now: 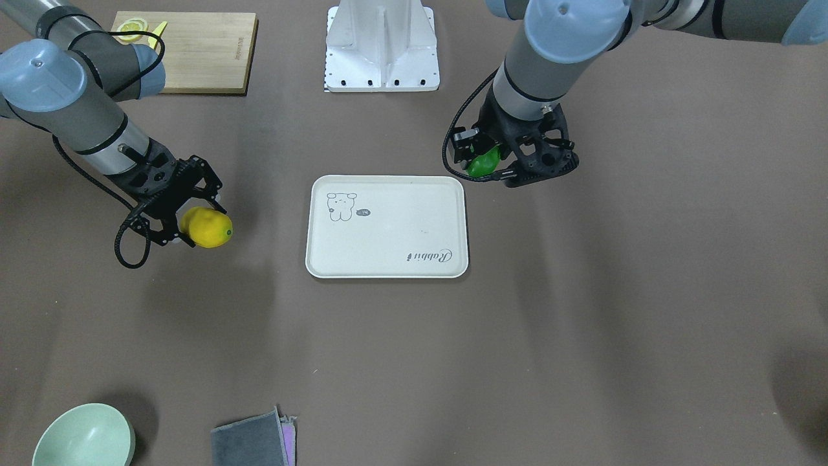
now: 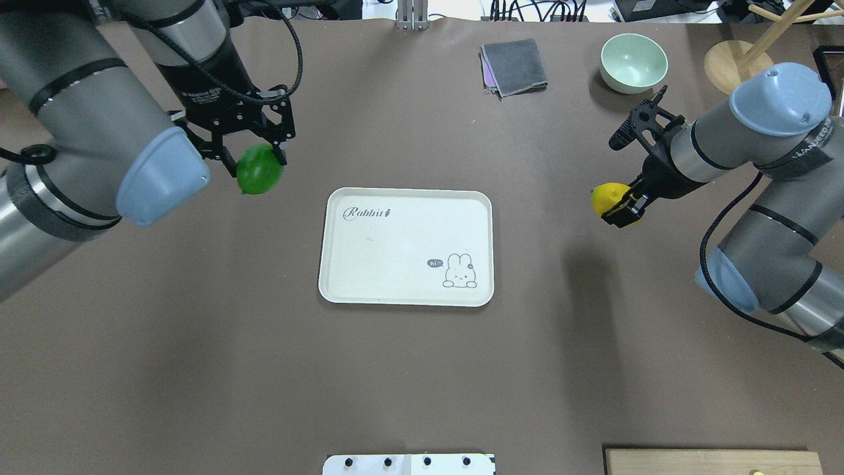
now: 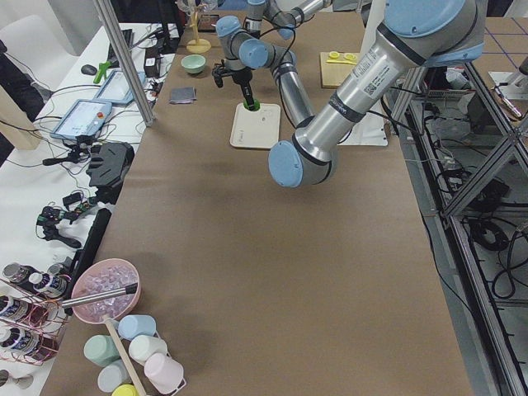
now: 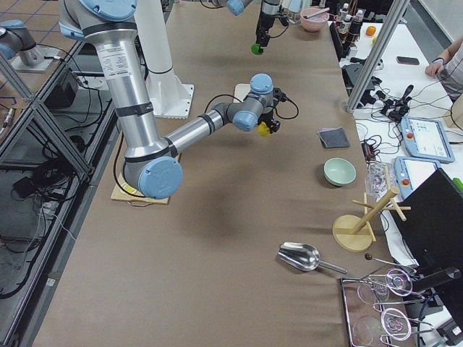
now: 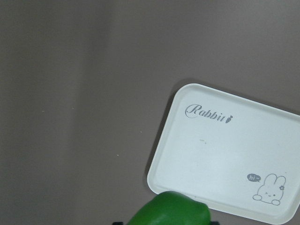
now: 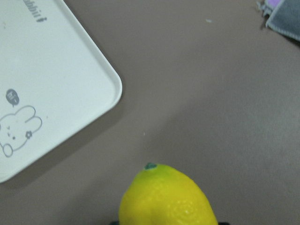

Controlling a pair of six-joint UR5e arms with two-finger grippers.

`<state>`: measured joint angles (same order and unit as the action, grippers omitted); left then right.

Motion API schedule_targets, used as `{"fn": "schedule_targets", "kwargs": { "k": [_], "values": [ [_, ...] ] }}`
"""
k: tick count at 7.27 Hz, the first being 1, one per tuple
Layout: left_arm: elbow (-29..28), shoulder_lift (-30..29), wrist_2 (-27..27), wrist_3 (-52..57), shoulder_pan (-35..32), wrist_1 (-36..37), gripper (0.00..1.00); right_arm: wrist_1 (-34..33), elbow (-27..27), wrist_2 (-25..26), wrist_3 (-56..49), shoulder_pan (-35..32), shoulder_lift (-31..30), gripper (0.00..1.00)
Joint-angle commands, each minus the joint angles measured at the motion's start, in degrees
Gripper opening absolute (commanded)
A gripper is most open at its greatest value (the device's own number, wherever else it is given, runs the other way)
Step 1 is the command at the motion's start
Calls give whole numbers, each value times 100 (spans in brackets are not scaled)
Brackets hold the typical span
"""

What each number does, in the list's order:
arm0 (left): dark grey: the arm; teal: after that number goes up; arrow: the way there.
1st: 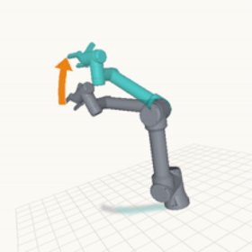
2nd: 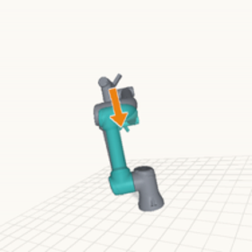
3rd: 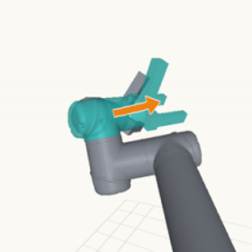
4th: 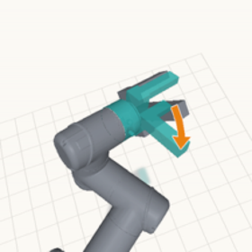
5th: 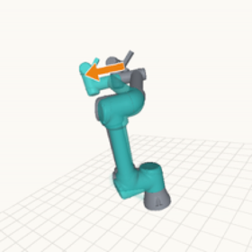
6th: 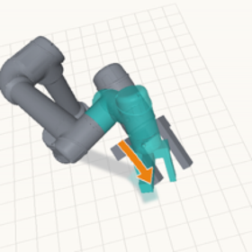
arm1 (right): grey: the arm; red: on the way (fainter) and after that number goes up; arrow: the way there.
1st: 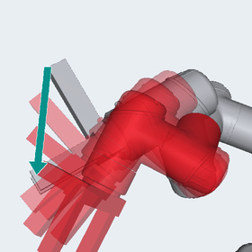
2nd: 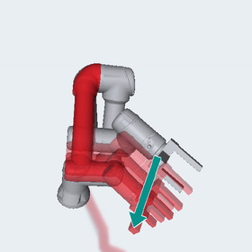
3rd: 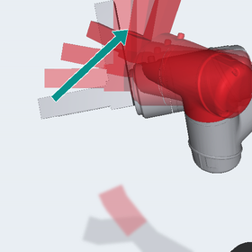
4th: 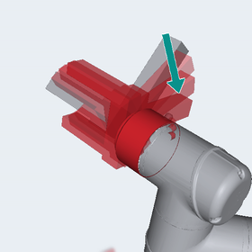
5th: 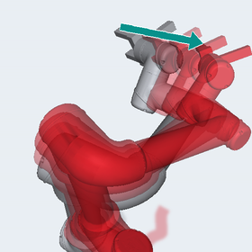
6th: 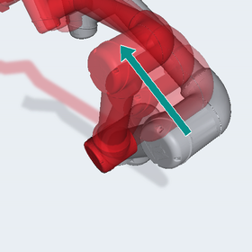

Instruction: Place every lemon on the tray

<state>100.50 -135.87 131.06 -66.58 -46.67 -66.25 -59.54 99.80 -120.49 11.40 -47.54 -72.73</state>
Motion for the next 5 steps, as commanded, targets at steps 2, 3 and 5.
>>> {"fn": "schedule_targets", "kwargs": {
  "k": [2,3,5],
  "values": [
    [-1214,-62,-133,-327,236,-1307,0,2011,-731,760,784,726,286,22],
    [-1461,-45,-360,-364,263,-1668,0,2313,-916,903,802,859,425,22],
    [-1770,-54,-406,-452,455,-1899,0,2368,-997,931,802,974,663,24]
  ]
}}
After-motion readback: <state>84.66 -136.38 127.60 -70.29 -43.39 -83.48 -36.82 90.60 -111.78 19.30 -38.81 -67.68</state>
